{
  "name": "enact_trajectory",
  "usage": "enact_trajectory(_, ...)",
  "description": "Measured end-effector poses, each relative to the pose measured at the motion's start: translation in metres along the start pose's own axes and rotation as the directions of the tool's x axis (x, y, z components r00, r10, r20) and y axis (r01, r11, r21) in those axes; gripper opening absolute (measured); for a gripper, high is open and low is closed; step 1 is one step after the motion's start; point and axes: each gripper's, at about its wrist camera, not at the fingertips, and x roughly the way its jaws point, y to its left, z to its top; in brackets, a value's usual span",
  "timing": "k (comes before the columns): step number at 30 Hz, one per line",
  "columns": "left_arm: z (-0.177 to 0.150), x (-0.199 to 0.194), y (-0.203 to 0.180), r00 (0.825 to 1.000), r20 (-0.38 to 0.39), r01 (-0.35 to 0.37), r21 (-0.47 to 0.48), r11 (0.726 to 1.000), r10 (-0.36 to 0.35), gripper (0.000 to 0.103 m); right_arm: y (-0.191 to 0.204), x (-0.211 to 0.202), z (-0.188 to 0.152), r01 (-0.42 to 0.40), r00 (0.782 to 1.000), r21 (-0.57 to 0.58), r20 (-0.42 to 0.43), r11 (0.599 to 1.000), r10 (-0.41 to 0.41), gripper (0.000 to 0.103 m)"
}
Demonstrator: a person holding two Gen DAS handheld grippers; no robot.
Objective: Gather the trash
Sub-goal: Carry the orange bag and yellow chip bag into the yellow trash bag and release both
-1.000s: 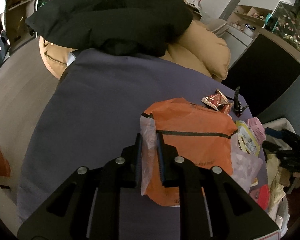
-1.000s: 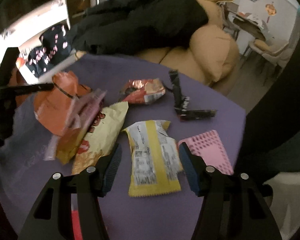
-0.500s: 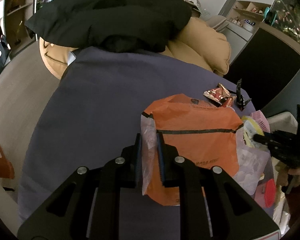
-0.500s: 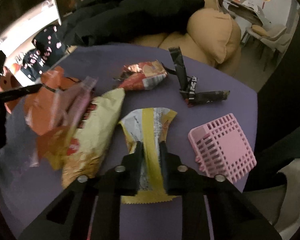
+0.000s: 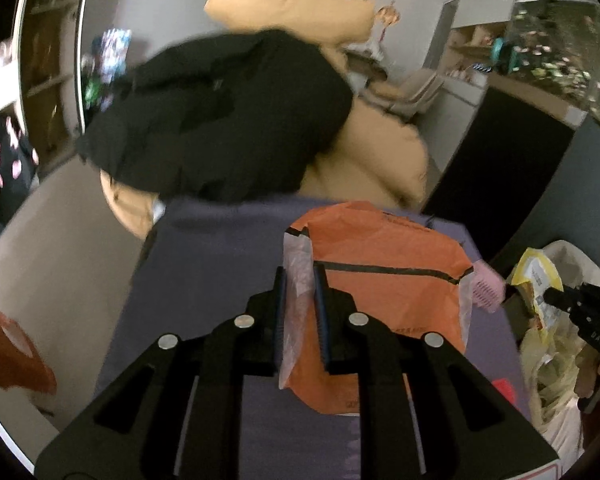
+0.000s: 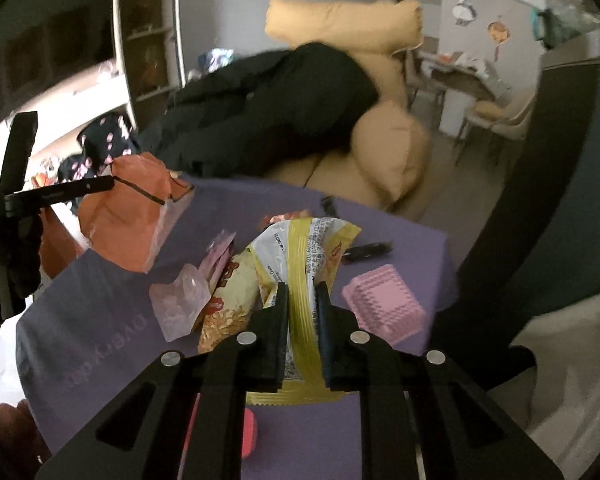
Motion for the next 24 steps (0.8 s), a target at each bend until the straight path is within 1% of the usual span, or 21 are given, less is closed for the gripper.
enact_trajectory(4,0.015,-0.032,-0.043,0.996,0.083,0.026,0.077,0.997,-0.032,0.013,-0.014,-0.045,-0.009,0.042,0.997,0.024,0.071,0.999,-0.044,0.014)
enact_trajectory(6,0.019,-0.045,-0.064,0.992,0.11,0.043,0.105,0.994,-0.054,0.013,-0.021,-0.065,-0.013,0.058,0.993,0.037,0.1,0.998,-0.062,0.014)
enact_trajectory(8,0.023,-0.053,-0.083,0.989,0.124,0.069,0.127,0.99,-0.085,0.013,-0.029,-0.087,-0.018,0.085,0.987,0.045,0.13,0.995,-0.09,0.014)
enact_trajectory(11,0.026,-0.063,-0.122,0.98,0.142,0.113,0.178,0.978,-0.139,0.013,-0.041,-0.12,-0.029,0.131,0.975,0.06,0.171,0.99,-0.14,0.014)
enact_trajectory(13,0.024,-0.065,-0.144,0.976,0.141,0.138,0.2,0.97,-0.168,0.013,-0.051,-0.135,-0.035,0.151,0.968,0.083,0.187,0.985,-0.164,0.014)
enact_trajectory(17,0.014,-0.06,-0.193,0.967,0.112,0.194,0.26,0.946,-0.229,0.013,-0.073,-0.164,-0.056,0.198,0.952,0.138,0.209,0.971,-0.224,0.014)
enact_trajectory(20,0.004,-0.055,-0.226,0.961,0.081,0.231,0.3,0.926,-0.266,0.013,-0.086,-0.179,-0.072,0.23,0.941,0.168,0.214,0.959,-0.263,0.014)
enact_trajectory(24,-0.011,-0.044,-0.263,0.953,0.032,0.275,0.323,0.905,-0.301,0.013,-0.104,-0.201,-0.093,0.257,0.925,0.22,0.225,0.941,-0.306,0.014)
